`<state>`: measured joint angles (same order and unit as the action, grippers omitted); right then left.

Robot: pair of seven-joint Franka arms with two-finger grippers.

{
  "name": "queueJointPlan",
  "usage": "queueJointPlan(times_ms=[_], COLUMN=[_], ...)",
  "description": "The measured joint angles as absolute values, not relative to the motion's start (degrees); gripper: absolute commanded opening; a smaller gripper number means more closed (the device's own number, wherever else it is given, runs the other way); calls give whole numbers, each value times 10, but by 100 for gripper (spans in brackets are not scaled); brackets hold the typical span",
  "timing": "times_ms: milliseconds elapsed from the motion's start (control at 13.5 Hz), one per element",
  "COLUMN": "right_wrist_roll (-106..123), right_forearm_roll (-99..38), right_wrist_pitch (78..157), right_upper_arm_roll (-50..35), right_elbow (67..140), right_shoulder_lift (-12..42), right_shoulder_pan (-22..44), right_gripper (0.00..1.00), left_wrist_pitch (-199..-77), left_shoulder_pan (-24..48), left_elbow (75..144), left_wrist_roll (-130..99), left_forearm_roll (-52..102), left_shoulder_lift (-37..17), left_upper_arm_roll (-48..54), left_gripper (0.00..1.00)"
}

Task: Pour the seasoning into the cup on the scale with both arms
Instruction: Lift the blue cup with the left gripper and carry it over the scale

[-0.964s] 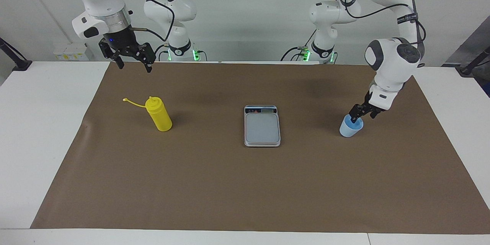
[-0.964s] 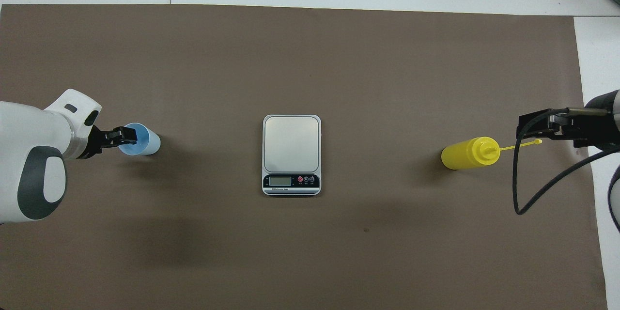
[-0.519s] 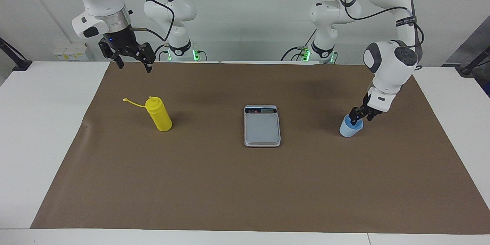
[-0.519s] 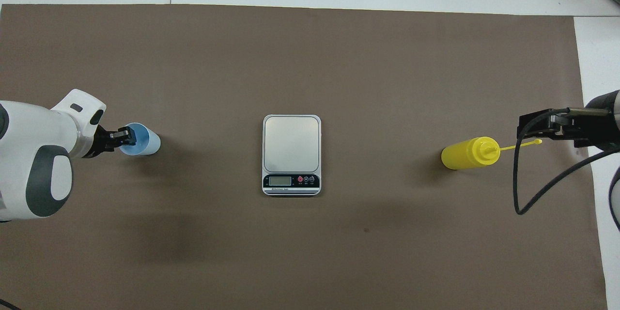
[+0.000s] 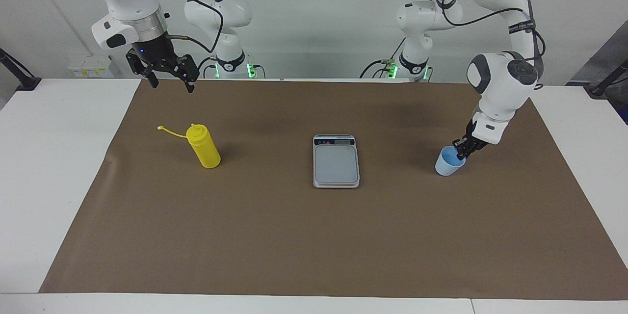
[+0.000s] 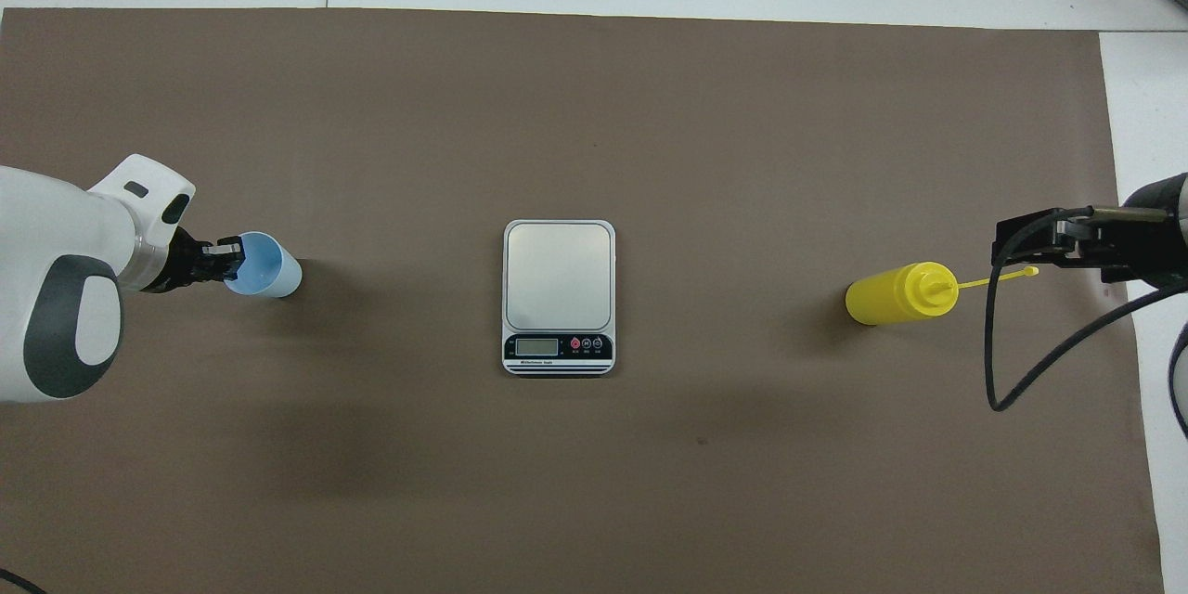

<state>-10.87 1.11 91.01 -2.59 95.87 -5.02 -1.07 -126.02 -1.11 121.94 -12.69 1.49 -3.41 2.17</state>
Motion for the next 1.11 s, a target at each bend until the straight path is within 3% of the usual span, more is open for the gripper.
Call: queueJointPlan(times_ms=[667,1112], right_wrist_roll=[-109,-109], right_forearm_roll=[11,11], right_wrist_pitch=[910,910], right_upper_arm_roll=[-26,-22], right_elbow=[961,964], right_shoulder_lift=[-50,-50], right_shoulder_pan=[-11,-12], right_gripper=[100,100], left_wrist_pitch=[-1044,-1033], left_shoulder_pan=[20,28], left_elbow=[1030,1005], left_wrist_roll=[-182,-317], left_forearm_roll=[15,15], left_shoulder_lift=[-32,-32], left_upper_arm_roll=[53,148], left_gripper=[0,0])
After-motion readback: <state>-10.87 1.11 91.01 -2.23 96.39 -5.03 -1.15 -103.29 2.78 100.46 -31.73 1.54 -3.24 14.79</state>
